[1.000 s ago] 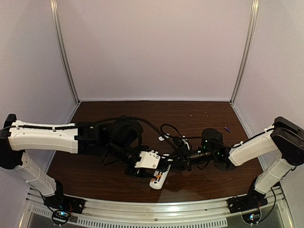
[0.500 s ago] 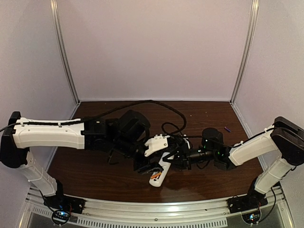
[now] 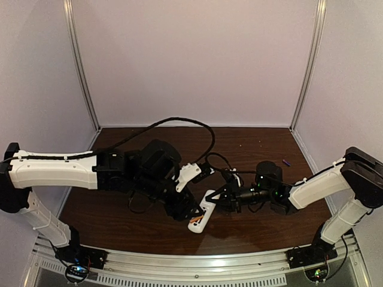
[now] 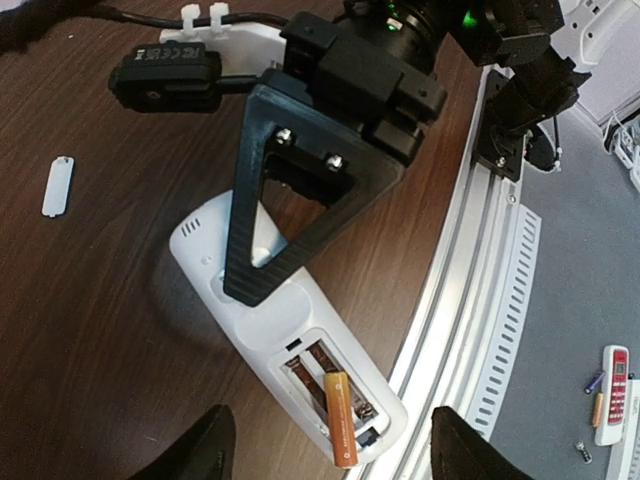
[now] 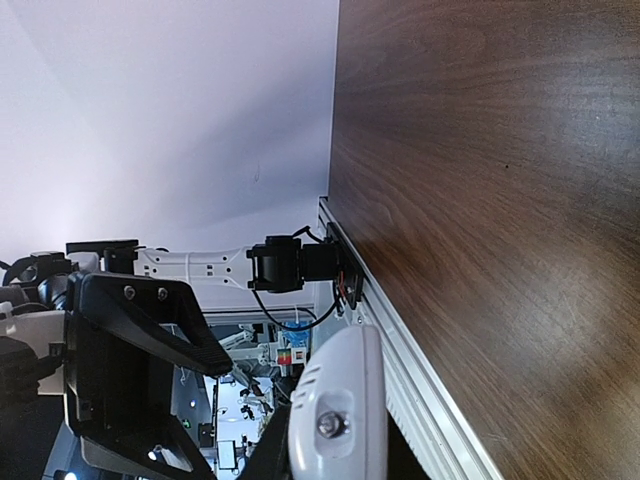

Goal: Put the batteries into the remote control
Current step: Adjust the battery in the battery compartment.

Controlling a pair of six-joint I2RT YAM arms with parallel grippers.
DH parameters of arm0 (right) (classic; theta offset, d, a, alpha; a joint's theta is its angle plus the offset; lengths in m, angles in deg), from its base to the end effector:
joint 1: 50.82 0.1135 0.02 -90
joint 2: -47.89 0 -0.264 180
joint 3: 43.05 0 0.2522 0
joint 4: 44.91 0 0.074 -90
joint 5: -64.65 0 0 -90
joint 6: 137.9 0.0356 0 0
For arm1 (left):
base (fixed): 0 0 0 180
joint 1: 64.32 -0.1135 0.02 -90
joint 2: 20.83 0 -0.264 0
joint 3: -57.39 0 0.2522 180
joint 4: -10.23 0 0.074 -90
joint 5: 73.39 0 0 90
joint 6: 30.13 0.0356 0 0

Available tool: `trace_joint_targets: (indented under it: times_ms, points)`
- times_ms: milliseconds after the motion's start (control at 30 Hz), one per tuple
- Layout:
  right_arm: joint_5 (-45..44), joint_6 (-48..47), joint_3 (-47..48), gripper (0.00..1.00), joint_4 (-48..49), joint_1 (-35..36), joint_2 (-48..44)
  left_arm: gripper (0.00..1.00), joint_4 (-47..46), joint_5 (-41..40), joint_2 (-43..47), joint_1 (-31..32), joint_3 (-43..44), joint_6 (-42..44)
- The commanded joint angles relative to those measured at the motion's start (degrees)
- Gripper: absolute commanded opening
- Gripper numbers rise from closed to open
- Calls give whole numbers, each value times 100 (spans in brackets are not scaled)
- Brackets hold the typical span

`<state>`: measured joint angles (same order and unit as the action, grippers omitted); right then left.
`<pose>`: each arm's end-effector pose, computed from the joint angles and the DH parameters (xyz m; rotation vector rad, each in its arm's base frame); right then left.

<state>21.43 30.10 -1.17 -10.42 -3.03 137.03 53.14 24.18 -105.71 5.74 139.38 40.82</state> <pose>0.1710 0.2272 0.1705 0.1628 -2.3553 -2.0264 0.1063 -0.3067 0.2854 1.1602 2.2727 -0.8469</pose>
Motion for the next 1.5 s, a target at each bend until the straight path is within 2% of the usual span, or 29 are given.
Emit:
trace_joint_targets:
  times_ms: [0,200,567,1000,1067,1200,1467]
  points:
    - [-97,16,-74,0,238,-33,-140,69,-79,-117,-141,-49,-28,-596]
    - [-99,37,-44,0,255,-33,-131,61,245,-380,-558,-49,151,-790]
    - [-108,27,-64,0,264,-28,-156,60,346,-411,-828,-47,249,-826]
    - [-132,52,-67,0,333,-33,-150,46,563,-544,-1108,-46,577,-1153]
    - [-143,51,-93,0,347,-38,-162,47,591,-447,-1103,-50,571,-1138]
    - [-152,53,-119,0,365,-114,-207,56,636,-278,-1050,-48,530,-1153]
    - [-155,0,-128,0,251,-172,-221,56,697,-424,-874,-47,600,-1202]
